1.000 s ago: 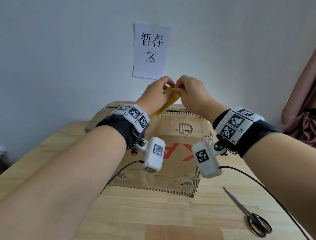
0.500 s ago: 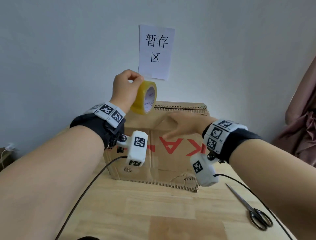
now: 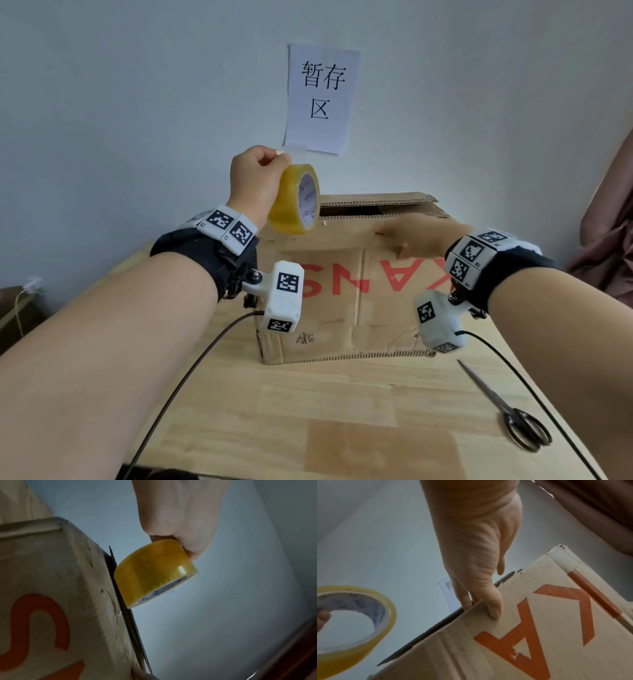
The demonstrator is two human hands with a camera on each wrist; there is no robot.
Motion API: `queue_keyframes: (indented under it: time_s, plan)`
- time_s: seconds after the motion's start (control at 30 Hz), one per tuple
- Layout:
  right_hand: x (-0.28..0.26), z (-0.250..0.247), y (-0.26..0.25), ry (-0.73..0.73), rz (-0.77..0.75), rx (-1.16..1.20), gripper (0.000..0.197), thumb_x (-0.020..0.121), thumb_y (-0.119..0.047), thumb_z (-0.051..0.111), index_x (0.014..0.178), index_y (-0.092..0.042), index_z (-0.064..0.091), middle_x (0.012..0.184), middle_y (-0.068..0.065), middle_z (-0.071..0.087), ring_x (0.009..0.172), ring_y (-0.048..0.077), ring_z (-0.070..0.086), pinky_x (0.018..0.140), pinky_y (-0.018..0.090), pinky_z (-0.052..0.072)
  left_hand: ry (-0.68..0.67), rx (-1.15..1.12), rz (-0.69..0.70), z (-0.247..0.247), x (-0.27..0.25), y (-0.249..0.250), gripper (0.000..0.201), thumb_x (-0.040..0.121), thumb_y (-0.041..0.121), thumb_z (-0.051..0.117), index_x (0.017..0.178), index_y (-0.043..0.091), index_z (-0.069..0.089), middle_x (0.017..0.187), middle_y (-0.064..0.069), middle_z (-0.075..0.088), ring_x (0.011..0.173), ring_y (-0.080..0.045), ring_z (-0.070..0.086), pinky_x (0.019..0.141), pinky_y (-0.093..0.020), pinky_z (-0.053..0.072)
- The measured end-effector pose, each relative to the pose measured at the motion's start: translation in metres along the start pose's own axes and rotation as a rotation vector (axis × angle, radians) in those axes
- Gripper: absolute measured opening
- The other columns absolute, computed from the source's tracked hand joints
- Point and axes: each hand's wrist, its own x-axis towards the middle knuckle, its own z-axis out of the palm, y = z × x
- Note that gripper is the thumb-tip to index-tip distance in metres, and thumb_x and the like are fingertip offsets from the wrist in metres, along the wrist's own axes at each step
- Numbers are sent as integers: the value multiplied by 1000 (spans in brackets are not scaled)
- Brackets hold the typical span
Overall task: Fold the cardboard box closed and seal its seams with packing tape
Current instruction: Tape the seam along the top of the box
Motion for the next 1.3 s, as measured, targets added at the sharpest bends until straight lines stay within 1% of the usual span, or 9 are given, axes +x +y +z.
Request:
queue_keyframes:
  time_s: [0.27,0.33,0.4,0.5,0.67,0.83,0.97,1.13,1.3]
  plan:
    - [-2,-2,11,106,184,22,36,94,-6,38,124,-14,58,107,0,63,86,19,59,62,23,45,-29,60,45,17,-5,2,11,87,22,64,83,11,65,75,7,58,73,-6,53,70,-20,45]
    - [1,-4,1,337,113,349,28,98,-19,43,118,-12,61,109,-3,63,90,15,60,74,21,46,-31,106,81,22,-3,4,13,87,21,63,88,9,68,81,4,61,78,-9,55,73,-21,45]
    - [-3,-10,-23,585,-15,771,23,98,-33,48,102,-15,62,87,-8,61,74,5,53,67,16,40,-21,154,117,26,-1,5,15,87,20,63,92,8,69,87,1,64,83,-11,56,76,-20,44]
    - [-3,-23,-61,593,-191,1027,31,94,-40,55,94,-10,63,78,-8,57,68,1,51,64,13,40,-9,205,136,29,1,7,16,86,20,63,94,9,71,90,0,67,85,-13,60,78,-22,47]
    - [14,-29,-82,441,-216,915,32,95,-30,56,86,1,57,71,3,46,61,13,39,55,24,32,-50,151,99,21,6,6,10,86,20,66,86,11,70,83,-1,67,79,-19,67,73,-35,57]
    - [29,-48,-70,537,-118,840,33,101,-32,41,80,-8,51,64,-1,40,64,18,37,54,26,29,-163,145,61,3,9,-10,10,88,17,65,80,11,68,73,4,64,69,-7,58,73,-26,48]
    - [40,-65,-74,475,-123,686,41,98,-37,43,90,-1,60,72,4,45,67,18,40,60,29,32,-133,67,-1,-4,11,-19,14,88,15,63,74,14,65,78,-3,66,77,-17,61,76,-31,52]
    - [54,-75,-78,449,-27,309,32,93,-44,47,94,-16,64,83,0,55,84,23,49,79,29,31,-6,-134,-13,-12,17,-19,9,90,12,60,82,10,65,74,0,66,69,-10,63,66,-19,54]
    - [64,-81,-88,445,-77,418,21,90,-32,55,104,-25,67,95,-6,57,88,16,51,85,30,42,-93,-226,-125,-19,23,-31,7,91,8,58,88,4,63,82,-8,68,73,-16,65,70,-23,57]
